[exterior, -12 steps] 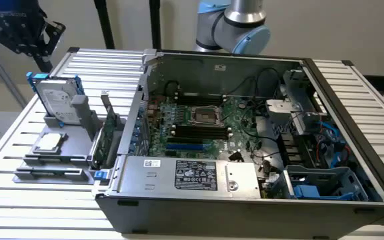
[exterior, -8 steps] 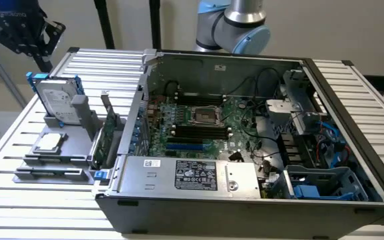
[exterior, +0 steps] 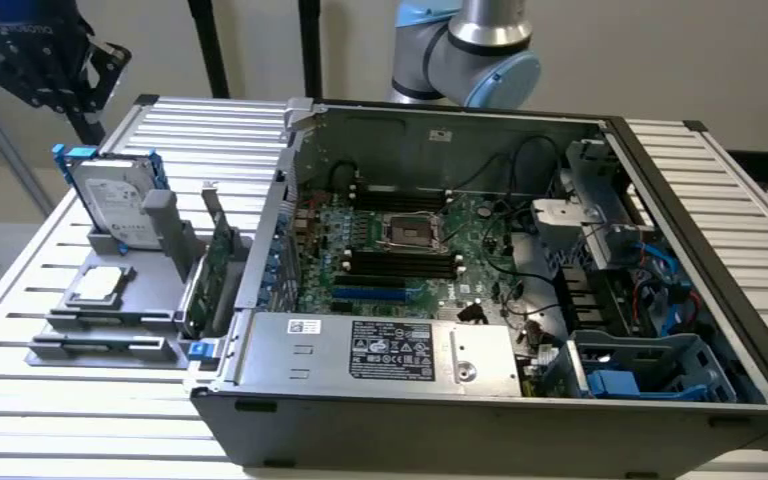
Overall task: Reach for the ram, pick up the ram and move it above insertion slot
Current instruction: 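Reach for the ram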
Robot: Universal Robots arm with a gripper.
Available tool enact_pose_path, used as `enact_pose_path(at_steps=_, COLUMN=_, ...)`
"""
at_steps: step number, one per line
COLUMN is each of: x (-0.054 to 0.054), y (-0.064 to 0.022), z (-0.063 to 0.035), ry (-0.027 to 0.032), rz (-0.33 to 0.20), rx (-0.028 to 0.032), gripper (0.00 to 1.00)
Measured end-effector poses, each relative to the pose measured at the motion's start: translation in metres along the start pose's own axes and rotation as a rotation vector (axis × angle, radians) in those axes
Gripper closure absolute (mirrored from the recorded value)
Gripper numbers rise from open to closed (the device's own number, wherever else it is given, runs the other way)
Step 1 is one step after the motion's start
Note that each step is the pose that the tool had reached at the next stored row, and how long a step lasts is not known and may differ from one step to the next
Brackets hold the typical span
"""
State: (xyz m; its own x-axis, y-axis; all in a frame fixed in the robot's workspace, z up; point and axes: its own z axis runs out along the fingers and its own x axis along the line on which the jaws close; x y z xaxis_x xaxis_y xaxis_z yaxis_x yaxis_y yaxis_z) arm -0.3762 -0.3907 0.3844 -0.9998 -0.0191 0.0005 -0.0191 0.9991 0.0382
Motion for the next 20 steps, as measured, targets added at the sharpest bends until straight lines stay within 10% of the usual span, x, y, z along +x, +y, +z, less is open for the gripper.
enact_pose_path(at_steps=4, x=0.000, y=-0.0057, z=0.0001, ry=0.0001, rz=0.000, rx=0.0001, gripper=0.89)
enact_pose_path(at_steps=20, x=0.002, y=-0.0787, z=0.0077, ry=0.0001, rz=0.000, rx=0.0000, gripper=0.89)
